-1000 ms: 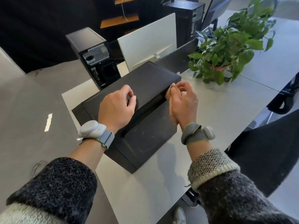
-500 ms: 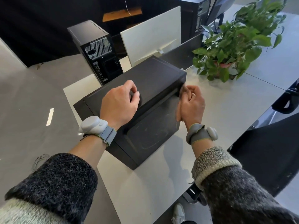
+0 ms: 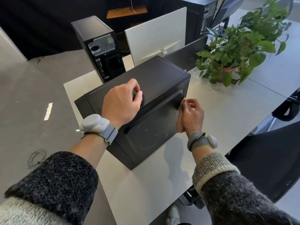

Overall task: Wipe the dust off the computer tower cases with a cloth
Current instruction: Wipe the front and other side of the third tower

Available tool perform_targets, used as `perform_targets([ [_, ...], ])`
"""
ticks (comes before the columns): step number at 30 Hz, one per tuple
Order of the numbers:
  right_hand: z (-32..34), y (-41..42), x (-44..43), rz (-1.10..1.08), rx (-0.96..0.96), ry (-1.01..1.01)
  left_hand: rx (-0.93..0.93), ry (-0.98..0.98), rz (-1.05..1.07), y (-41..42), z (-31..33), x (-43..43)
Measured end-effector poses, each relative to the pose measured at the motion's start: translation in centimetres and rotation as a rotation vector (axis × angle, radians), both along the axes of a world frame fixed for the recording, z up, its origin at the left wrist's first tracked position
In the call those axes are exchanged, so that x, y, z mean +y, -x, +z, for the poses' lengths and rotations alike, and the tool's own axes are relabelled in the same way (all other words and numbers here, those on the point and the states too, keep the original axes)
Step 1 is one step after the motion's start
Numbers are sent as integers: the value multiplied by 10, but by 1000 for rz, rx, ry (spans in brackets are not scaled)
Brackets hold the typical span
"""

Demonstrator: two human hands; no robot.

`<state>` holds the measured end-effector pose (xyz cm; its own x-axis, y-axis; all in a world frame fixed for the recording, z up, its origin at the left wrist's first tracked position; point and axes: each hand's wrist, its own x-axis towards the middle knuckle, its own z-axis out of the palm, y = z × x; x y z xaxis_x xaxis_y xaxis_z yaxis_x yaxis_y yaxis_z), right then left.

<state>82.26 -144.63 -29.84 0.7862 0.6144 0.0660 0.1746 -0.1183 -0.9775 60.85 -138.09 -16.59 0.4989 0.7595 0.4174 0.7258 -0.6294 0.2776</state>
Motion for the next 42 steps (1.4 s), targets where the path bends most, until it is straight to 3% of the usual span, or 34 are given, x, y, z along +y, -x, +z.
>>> perform_targets([
  [2, 7, -2, -3, -1, -1, 17, 1, 2, 0, -2, 0, -1],
  [8, 18, 14, -1, -1, -128, -228, 1, 3, 3, -2, 2, -2],
  [13, 0, -1, -9, 49, -31, 1, 2, 13, 15, -2, 0, -2],
  [20, 14, 21, -4, 27, -198, -227, -10, 20, 10, -3, 1, -1],
  [25, 6, 5, -10, 62, -112, 5, -5, 21, 1, -2, 1, -1],
  [32, 21, 22, -9, 76, -262, -177, -13, 25, 1, -3, 3, -2],
  [37, 8, 12, -13, 90, -101, 54, -11, 25, 0, -1, 1, -4],
  [42, 28, 28, -10, 73, -157, -163, -13, 20, 2, -2, 3, -1],
])
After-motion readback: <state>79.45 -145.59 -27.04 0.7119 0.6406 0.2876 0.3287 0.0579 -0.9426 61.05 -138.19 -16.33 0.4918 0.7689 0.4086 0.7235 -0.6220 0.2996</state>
